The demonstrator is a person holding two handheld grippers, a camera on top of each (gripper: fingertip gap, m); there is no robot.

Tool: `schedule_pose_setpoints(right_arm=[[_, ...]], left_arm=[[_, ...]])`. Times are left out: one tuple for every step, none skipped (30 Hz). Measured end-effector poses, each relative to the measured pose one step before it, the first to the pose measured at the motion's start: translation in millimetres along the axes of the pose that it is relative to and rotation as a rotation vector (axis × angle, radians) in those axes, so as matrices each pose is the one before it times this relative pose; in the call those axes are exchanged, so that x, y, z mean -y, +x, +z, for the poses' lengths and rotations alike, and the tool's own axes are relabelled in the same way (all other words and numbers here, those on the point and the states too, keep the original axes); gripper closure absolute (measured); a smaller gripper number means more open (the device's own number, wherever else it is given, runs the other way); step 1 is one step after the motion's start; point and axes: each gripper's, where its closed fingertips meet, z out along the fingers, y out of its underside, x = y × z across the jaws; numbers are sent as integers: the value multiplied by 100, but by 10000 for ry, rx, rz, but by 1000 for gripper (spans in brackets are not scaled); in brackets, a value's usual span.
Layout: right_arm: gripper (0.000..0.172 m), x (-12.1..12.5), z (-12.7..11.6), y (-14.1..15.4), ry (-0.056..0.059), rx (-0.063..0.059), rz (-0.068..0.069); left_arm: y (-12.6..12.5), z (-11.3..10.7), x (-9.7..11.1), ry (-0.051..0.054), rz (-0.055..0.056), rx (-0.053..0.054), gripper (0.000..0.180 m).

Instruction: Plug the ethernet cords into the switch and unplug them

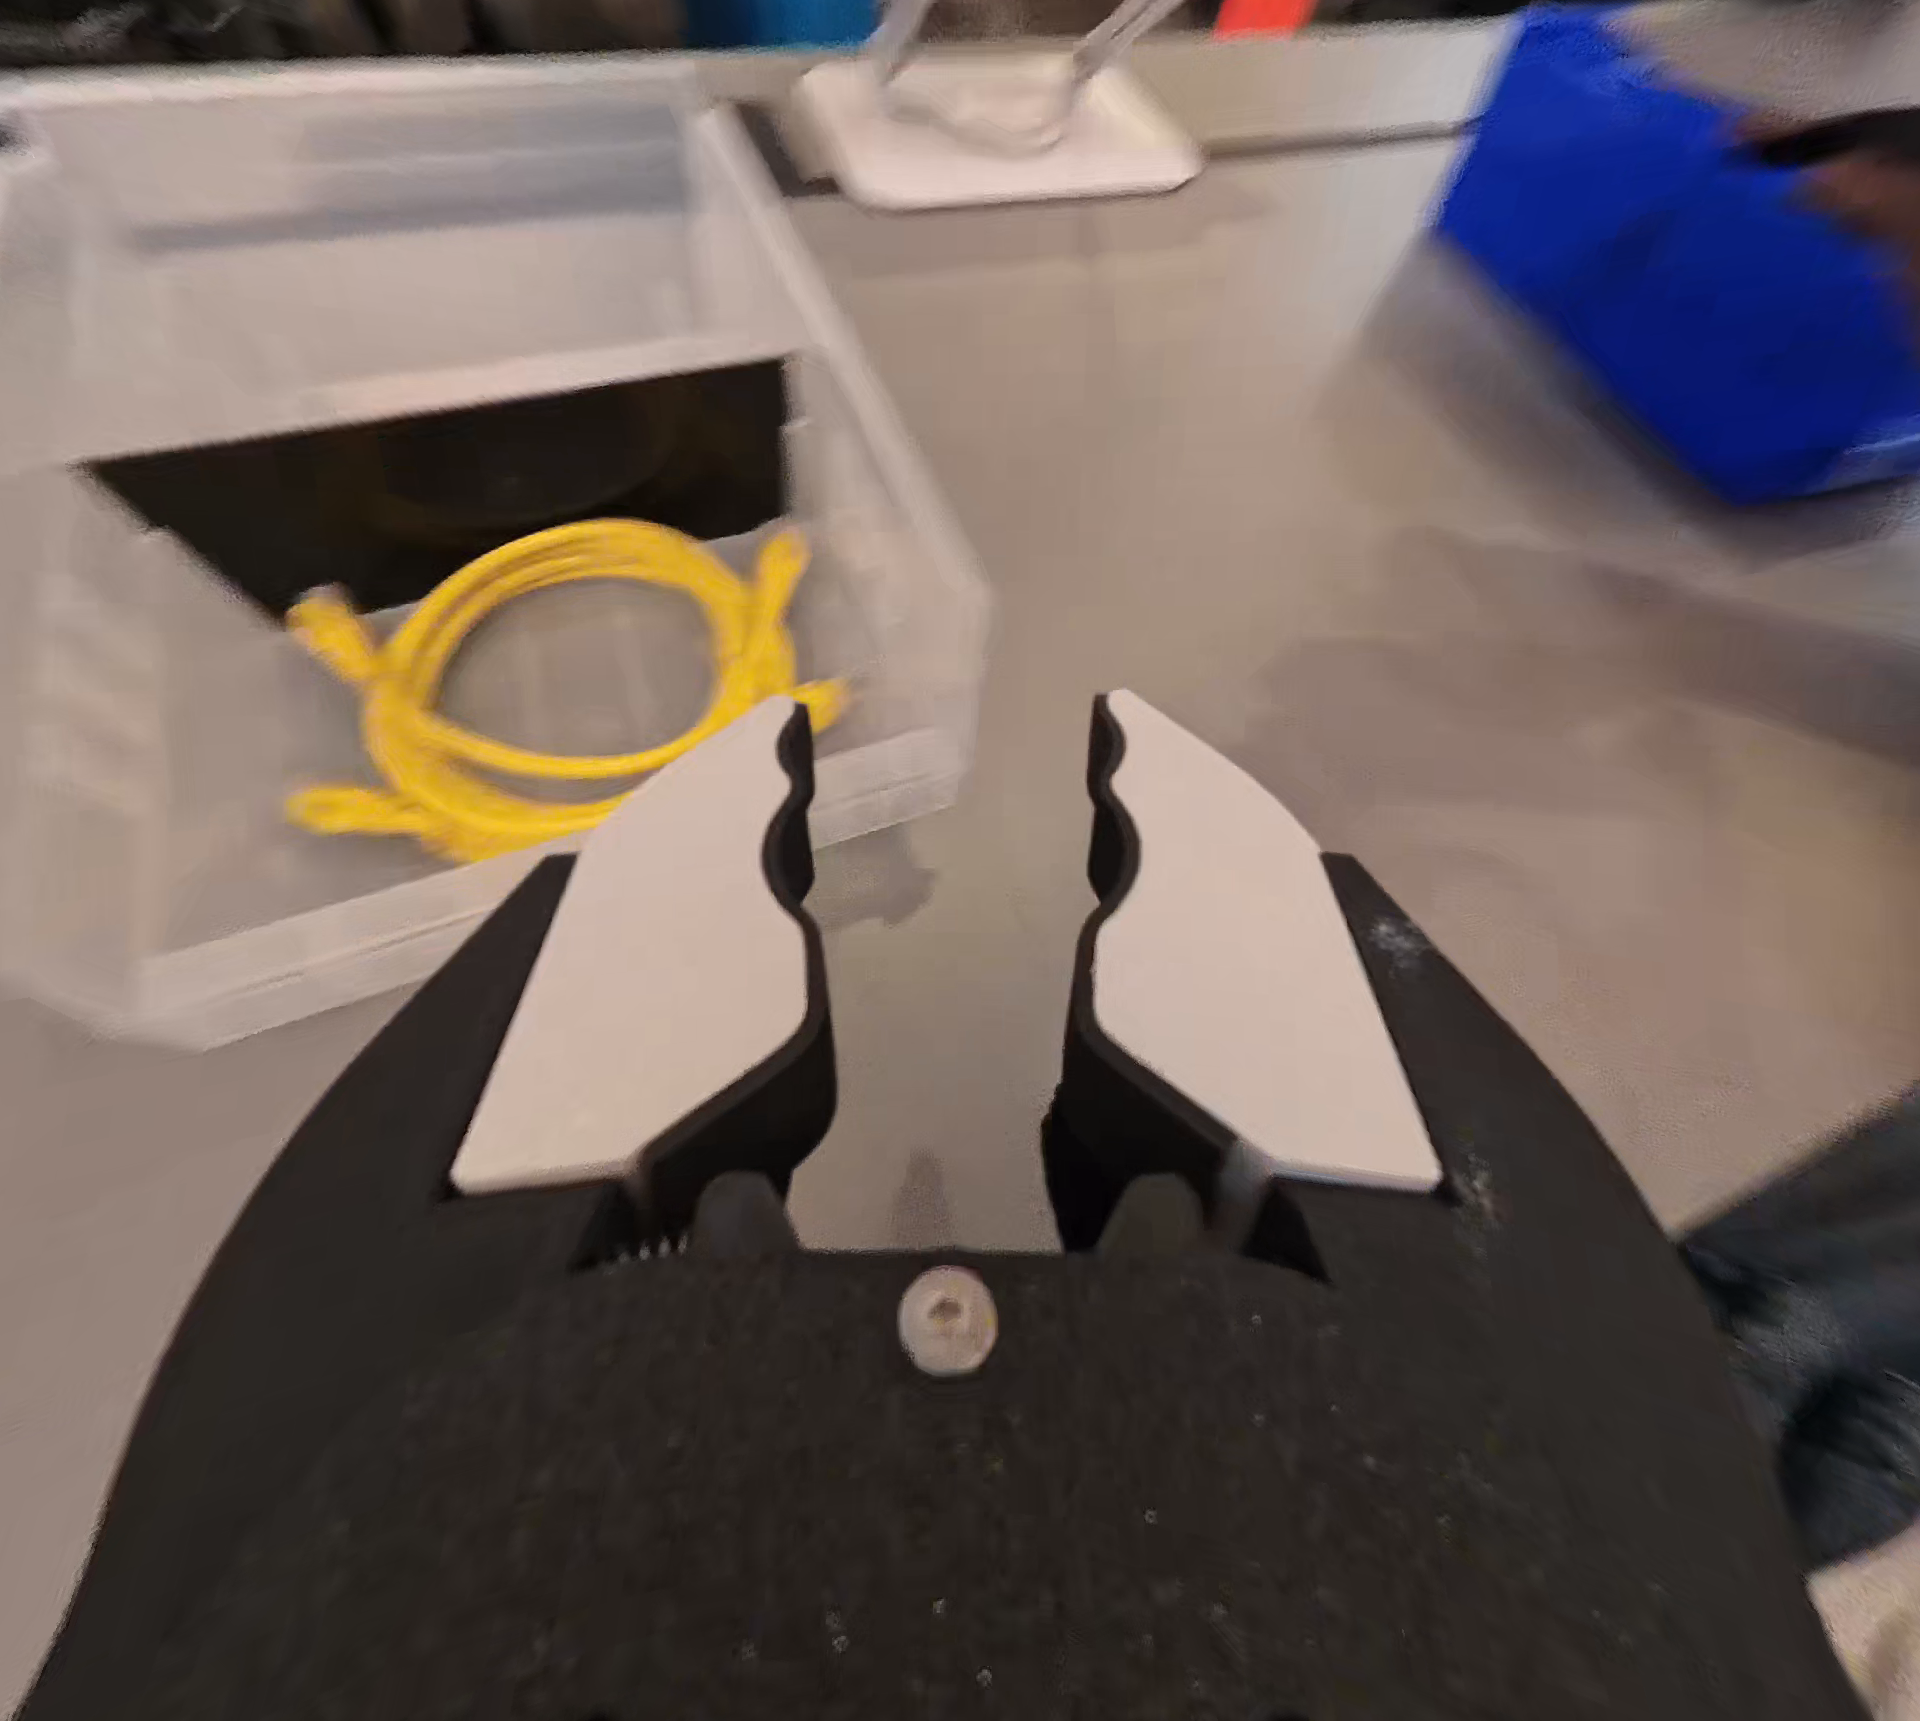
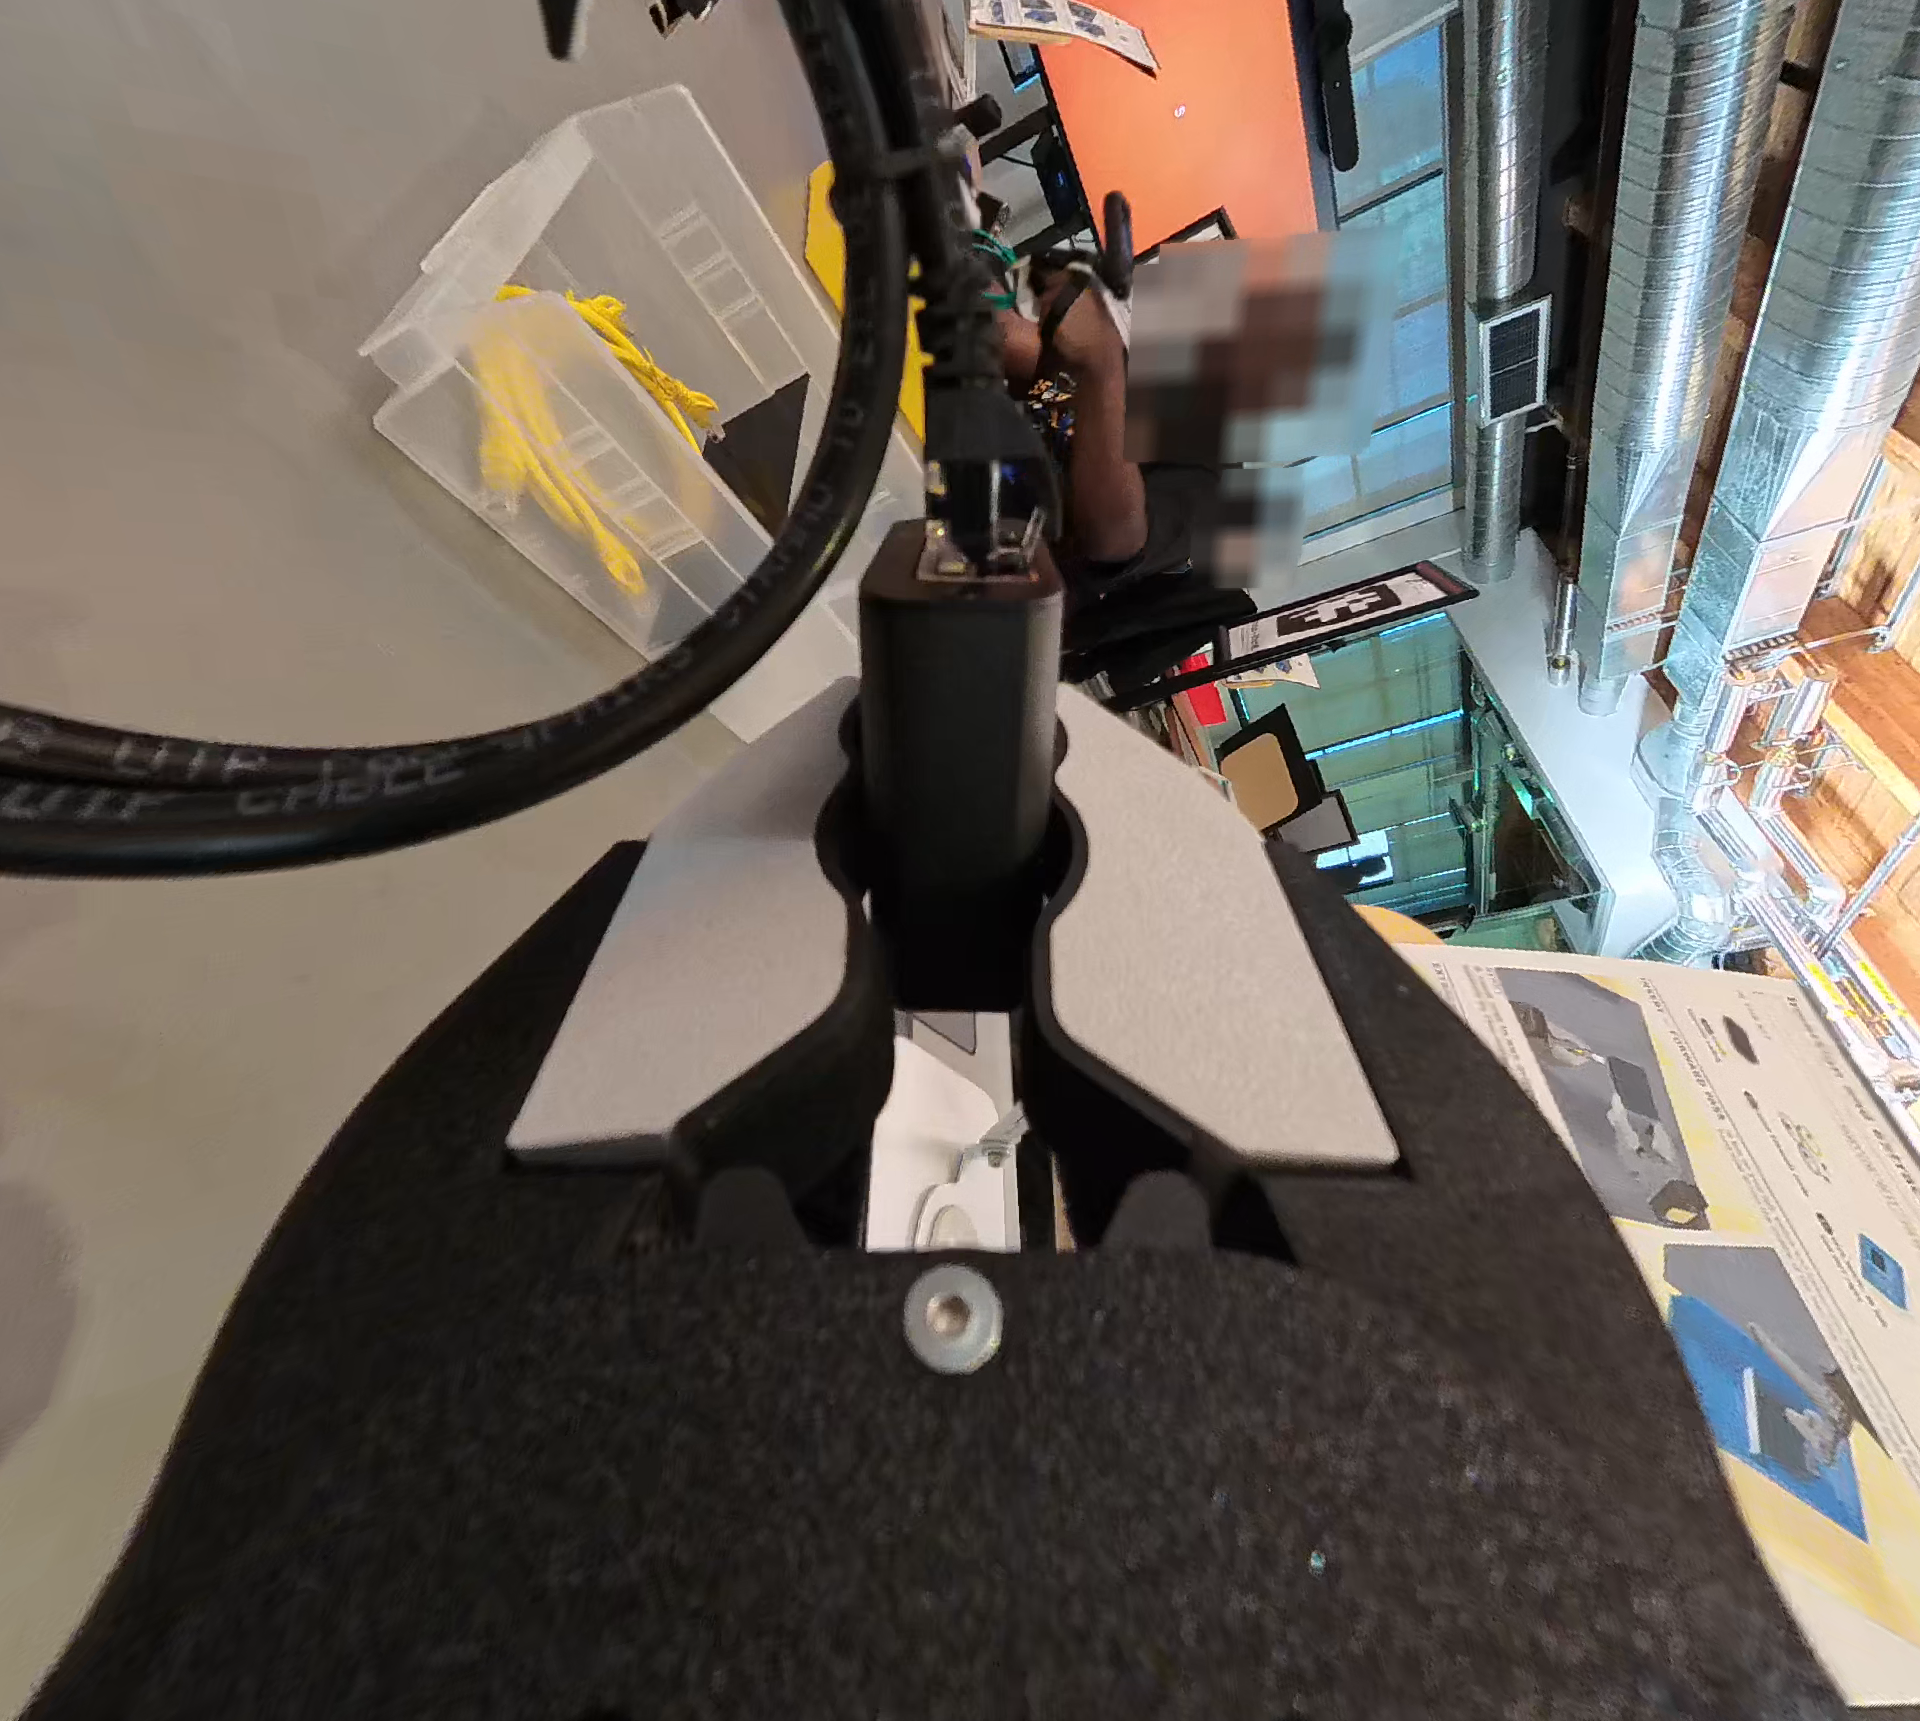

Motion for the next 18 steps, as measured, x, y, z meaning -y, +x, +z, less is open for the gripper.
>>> schedule_pose_setpoints(right_arm=[[146, -187, 78, -169, -88, 56, -52], [146, -126, 99, -188, -61, 57, -61], [147, -68, 104, -168, -40, 50, -50], [146, -11, 111, -181, -16, 69, -22], [147, 30, 119, -184, 3, 87, 2], [147, 55, 88, -157, 12, 66, 16], [147, 51, 69, -155, 12, 63, 0], [146, 32, 44, -147, -6, 64, -17], [146, -6, 17, -120, -23, 52, -28], [146, -23, -2, -57, -27, 20, -38], [146, -27, -21, -27, -9, 11, -9], [146, -5, -23, 2, 15, 20, 29], [146, -8, -19, 32, 34, 5, 46], [146, 1, -23, 44, 43, 8, 54], [146, -9, -36, 65, 29, -6, 43], [146, -7, -55, 71, 24, -4, 38], [146, 35, -60, 44, 25, 1, 21], [146, 54, -51, 40, 21, 3, 10]], left_arm=[[-2319, 584, -351, -582, -185, 616, 134], [-1889, 827, 0, -412, -336, 285, 134], [-1851, 960, 246, -268, -394, 288, 134], [-2086, 1092, 276, -286, -290, 569, 135], [-1879, 1249, 197, -328, -76, 639, 135], [-1503, 1336, 81, -370, 58, 584, 137], [-1216, 1383, -74, -442, 47, 548, 138], [-763, 1268, -60, -416, -58, 348, 139], [-456, 1087, 47, -288, -173, 123, 139], [-174, 925, 129, -186, -326, -87, 139], [-89, 773, 135, -140, -402, -159, 139], [-53, 689, 102, -132, -359, -171, 139], [10, 580, 52, -152, -286, -177, 139], [-26, 483, -3, -139, -234, -112, 139], [-166, 341, 10, -133, -170, 30, 139], [-291, 167, 121, -27, -86, 149, 141], [-293, 133, 166, 43, -89, 147, 144], [-216, 205, -4, -67, -118, 74, 145]])
